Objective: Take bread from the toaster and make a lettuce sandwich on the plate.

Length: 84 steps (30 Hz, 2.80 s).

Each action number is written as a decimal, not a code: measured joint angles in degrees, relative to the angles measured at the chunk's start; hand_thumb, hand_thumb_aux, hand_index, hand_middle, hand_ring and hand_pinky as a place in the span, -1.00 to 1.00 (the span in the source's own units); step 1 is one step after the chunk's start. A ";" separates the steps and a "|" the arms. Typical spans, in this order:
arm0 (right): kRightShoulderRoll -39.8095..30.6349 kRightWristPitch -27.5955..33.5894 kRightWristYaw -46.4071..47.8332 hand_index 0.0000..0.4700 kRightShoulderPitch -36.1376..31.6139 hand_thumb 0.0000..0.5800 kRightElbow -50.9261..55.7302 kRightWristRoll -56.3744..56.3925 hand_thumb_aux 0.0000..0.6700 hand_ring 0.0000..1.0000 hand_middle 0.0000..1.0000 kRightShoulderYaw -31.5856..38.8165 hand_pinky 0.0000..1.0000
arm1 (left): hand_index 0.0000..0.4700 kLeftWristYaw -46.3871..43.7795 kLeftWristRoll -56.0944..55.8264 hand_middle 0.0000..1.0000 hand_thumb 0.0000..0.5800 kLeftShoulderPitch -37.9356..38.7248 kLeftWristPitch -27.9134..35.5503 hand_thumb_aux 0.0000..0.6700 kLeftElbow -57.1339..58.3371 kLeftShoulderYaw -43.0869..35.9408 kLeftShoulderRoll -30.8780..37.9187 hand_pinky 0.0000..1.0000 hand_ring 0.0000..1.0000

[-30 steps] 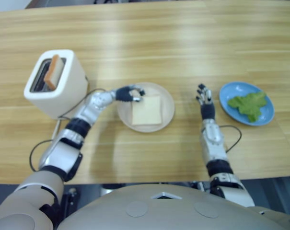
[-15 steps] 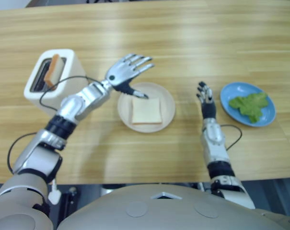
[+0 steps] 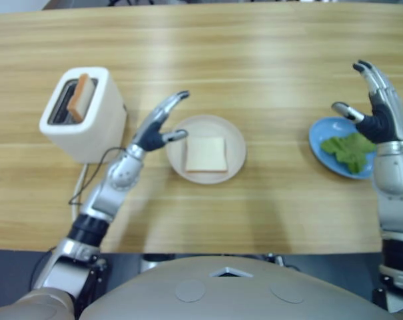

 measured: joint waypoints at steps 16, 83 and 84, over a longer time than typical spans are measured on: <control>-9.56 -6.02 -15.98 -1.00 -16.51 -1.00 58.04 -10.57 -1.00 -1.00 -1.00 19.64 -1.00 | -1.00 -1.50 -0.67 -1.00 -1.00 3.54 2.77 -1.00 -2.22 5.46 -1.64 -1.00 -1.00; -15.92 2.54 -21.72 0.96 -14.18 1.00 42.10 -9.15 1.00 1.00 1.00 30.88 1.00 | -1.00 -3.80 0.26 -1.00 -1.00 5.93 3.60 -1.00 -3.22 5.50 -3.44 -1.00 -1.00; -16.64 3.33 -21.75 0.96 -12.85 1.00 38.91 -9.01 1.00 1.00 1.00 29.31 1.00 | -1.00 -3.79 0.26 -1.00 -1.00 5.93 3.58 -1.00 -3.25 5.51 -3.48 -1.00 -1.00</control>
